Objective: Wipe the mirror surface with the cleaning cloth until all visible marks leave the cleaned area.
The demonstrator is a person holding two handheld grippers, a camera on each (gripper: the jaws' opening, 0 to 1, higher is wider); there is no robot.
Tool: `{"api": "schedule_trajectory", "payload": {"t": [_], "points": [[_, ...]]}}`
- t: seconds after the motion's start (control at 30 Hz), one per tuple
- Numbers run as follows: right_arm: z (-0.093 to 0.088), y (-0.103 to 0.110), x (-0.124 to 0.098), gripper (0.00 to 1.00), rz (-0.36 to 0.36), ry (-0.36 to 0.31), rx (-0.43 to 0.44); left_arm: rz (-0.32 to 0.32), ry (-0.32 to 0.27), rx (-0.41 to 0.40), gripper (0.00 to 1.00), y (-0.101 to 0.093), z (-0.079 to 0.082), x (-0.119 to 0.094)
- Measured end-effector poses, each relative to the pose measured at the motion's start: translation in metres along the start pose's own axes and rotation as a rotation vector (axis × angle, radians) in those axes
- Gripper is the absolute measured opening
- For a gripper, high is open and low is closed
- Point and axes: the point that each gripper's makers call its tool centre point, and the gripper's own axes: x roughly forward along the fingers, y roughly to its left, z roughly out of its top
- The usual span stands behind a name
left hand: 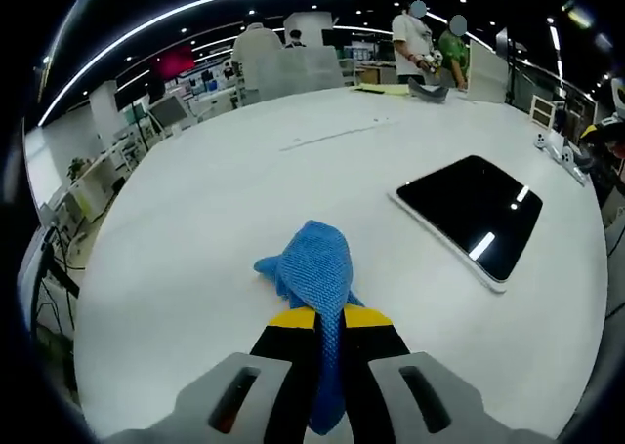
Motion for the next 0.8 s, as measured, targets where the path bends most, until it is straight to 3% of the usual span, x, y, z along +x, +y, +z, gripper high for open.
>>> {"api": "schedule_trajectory", "payload": {"t": [0.07, 0.1, 0.17, 0.27, 0.63, 0.8], "points": [[-0.001, 0.001, 0.001, 1.0, 0.0, 0.007, -0.001, -0.014, 0.034, 0.009, 0.05, -0.003, -0.01, 0.003], [-0.002, 0.002, 0.002, 1.0, 0.001, 0.01, 0.002, -0.01, 0.017, 0.018, 0.05, -0.004, -0.012, 0.004], [-0.003, 0.003, 0.003, 1.0, 0.0, 0.015, 0.0, -0.015, -0.005, -0.074, 0.04, -0.002, -0.01, 0.003], [-0.001, 0.004, 0.006, 1.0, 0.003, 0.014, 0.004, -0.022, -0.003, 0.012, 0.04, -0.002, -0.009, 0.003], [0.002, 0.007, 0.012, 1.0, 0.014, 0.017, -0.003, -0.065, -0.004, -0.047, 0.08, 0.003, -0.009, 0.003], [-0.001, 0.005, 0.012, 1.0, 0.013, 0.024, -0.002, -0.049, 0.007, -0.054, 0.2, 0.013, -0.009, 0.004]]}}
